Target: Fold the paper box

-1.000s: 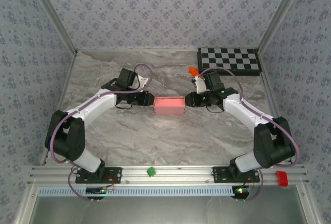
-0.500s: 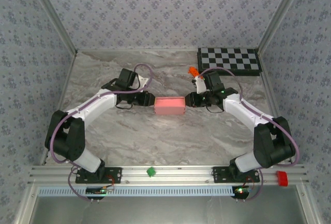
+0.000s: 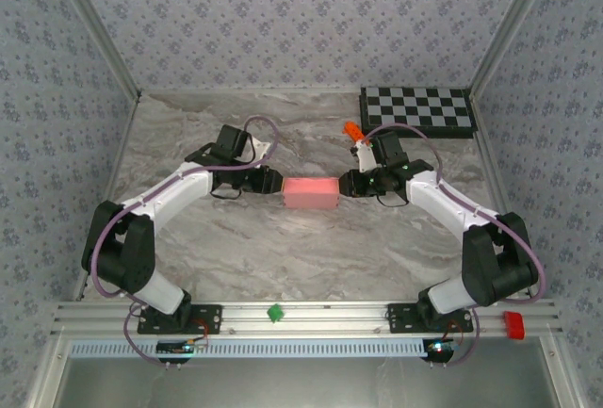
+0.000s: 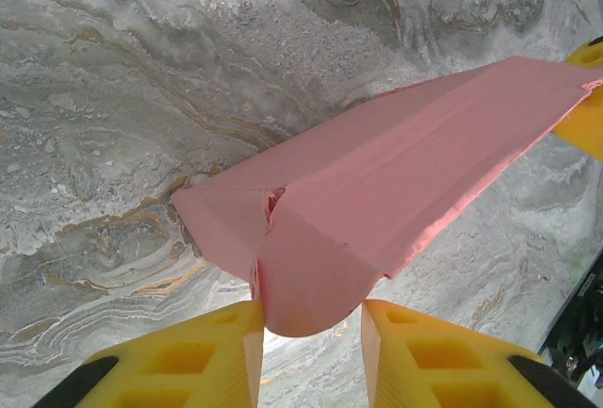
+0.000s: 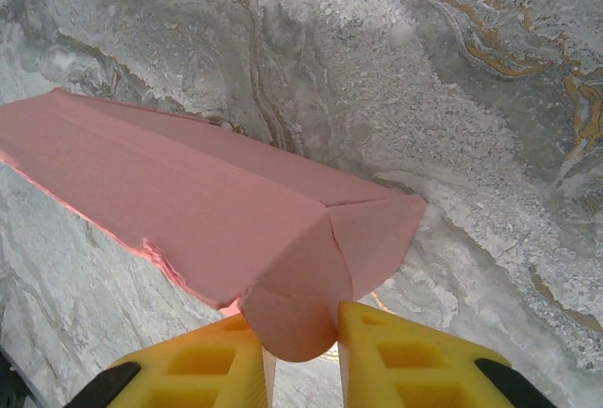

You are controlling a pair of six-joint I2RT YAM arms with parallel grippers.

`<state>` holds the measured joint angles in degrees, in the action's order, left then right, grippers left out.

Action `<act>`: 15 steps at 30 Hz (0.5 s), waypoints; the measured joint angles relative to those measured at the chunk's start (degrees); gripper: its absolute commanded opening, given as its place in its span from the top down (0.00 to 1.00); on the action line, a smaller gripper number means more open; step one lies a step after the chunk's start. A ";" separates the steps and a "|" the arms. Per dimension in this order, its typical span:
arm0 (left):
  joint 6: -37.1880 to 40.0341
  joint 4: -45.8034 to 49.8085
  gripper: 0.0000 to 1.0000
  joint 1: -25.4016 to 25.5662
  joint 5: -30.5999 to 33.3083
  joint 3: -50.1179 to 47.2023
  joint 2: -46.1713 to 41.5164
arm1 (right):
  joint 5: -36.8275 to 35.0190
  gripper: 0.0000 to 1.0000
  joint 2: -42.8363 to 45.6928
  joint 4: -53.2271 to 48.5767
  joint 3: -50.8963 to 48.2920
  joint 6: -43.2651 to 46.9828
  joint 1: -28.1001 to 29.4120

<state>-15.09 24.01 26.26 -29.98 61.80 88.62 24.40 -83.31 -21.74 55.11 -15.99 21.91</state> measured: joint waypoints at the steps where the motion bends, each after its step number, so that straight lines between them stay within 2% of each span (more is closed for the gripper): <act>1: 0.00 0.00 0.68 0.00 -0.02 0.00 0.00 | 0.00 0.76 0.00 0.00 0.00 0.00 0.00; 15: -0.04 -0.13 0.77 0.00 -0.28 0.00 0.00 | 0.04 0.76 0.00 -0.33 0.98 -0.02 0.00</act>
<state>-15.14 23.88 26.26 -30.26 61.80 88.62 24.45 -83.31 -22.06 56.10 -16.01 21.91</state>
